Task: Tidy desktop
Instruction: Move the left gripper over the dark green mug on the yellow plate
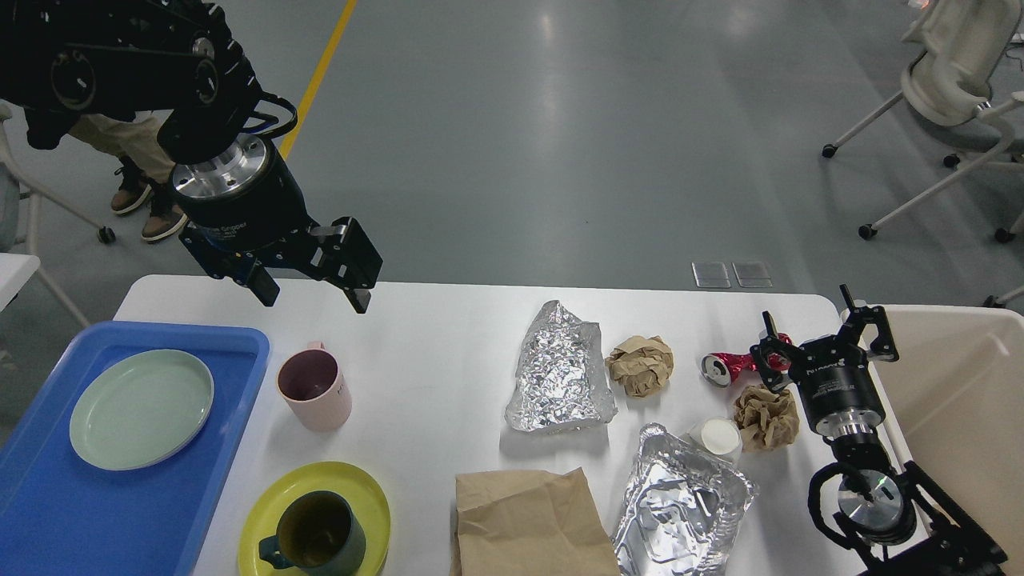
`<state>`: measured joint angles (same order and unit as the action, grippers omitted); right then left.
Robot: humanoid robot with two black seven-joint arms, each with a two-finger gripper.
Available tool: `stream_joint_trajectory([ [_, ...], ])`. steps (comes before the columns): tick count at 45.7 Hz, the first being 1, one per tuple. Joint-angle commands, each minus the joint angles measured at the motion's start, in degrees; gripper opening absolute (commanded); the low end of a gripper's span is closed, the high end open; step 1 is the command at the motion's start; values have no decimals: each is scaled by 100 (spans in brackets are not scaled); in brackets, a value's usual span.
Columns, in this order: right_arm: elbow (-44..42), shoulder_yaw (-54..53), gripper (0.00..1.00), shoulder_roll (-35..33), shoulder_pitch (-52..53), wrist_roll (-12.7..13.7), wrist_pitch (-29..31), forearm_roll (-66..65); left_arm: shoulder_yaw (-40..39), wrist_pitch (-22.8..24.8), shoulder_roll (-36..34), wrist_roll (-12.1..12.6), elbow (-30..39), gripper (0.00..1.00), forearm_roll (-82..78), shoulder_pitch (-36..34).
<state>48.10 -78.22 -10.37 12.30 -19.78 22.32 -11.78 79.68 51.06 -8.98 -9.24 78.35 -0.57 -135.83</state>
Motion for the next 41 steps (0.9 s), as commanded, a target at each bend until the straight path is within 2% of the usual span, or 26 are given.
stream_joint_trajectory([
  [1, -3, 0, 100, 0, 0, 0, 1, 0, 583, -509, 502, 28, 1067, 98, 786, -847],
  [9, -3, 0, 100, 0, 0, 0, 1, 0, 601, -764, 906, 10, 2105, 98, 989, -1621],
  [14, -3, 0, 100, 0, 0, 0, 0, 0, 645, -738, 977, 10, 2255, 98, 1173, -2026],
  [27, -3, 0, 100, 0, 0, 0, 1, 0, 724, -641, 1013, -42, 2255, 98, 1235, -1965],
  [31, -3, 0, 100, 0, 0, 0, 1, 0, 741, -659, 986, 10, 2255, 98, 1235, -1930],
  [34, -3, 0, 100, 0, 0, 0, 1, 0, 741, -764, 960, 1, 2255, 98, 1243, -1851],
  [41, -3, 0, 100, 0, 0, 0, -8, 0, 671, -685, 942, 1, 2255, 98, 1226, -1605],
])
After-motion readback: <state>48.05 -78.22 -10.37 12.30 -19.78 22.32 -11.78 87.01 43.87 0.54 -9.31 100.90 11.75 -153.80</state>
